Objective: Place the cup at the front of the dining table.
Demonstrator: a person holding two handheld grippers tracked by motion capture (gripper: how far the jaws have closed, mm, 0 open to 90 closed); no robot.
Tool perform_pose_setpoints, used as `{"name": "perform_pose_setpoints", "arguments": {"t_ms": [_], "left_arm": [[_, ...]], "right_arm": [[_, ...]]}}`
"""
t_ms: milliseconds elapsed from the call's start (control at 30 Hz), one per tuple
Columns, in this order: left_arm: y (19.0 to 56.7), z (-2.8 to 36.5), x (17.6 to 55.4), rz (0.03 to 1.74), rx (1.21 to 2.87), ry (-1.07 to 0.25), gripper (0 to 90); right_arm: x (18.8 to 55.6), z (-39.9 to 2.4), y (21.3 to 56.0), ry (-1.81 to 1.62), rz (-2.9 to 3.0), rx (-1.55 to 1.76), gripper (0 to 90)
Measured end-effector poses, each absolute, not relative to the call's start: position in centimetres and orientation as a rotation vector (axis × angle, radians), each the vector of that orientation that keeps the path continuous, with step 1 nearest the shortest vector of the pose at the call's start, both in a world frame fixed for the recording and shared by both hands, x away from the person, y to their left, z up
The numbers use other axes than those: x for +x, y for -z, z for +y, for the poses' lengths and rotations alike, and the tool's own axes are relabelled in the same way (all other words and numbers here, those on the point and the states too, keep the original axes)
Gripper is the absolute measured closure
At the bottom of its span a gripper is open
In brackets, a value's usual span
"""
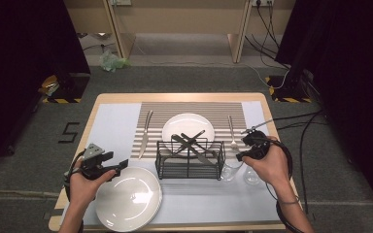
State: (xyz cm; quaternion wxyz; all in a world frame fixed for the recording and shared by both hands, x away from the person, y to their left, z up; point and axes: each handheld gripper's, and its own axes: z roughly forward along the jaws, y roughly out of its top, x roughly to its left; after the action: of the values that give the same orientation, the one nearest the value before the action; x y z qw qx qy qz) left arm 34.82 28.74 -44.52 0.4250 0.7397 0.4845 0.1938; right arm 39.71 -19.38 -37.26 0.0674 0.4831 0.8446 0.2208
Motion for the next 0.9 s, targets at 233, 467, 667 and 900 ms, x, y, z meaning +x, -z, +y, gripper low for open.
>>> {"name": "perform_pose_setpoints", "arguments": {"t_ms": [233,467,667,900], "left_arm": [[44.5,28.8,34.8,1.211,1.854,-0.485,27.5],[44.5,28.7,34.8,1.21,1.853,-0.485,27.5],[44.5,28.8,34.8,1.21,1.853,-0.485,27.5],[44.4,28.9,34.8,1.213,1.847,-0.488,27.5]], "right_arm": [[40.0,-18.9,37.6,-0.626,2.549,1.44,77.8],[40.2,-18.5,38.2,-0.599,2.554,1.443,76.2],[40.2,-18.3,38.3,-0.577,2.555,1.425,82.3],[39.6,-18.3,38.0,-0.55,2.556,1.422,84.0]]}}
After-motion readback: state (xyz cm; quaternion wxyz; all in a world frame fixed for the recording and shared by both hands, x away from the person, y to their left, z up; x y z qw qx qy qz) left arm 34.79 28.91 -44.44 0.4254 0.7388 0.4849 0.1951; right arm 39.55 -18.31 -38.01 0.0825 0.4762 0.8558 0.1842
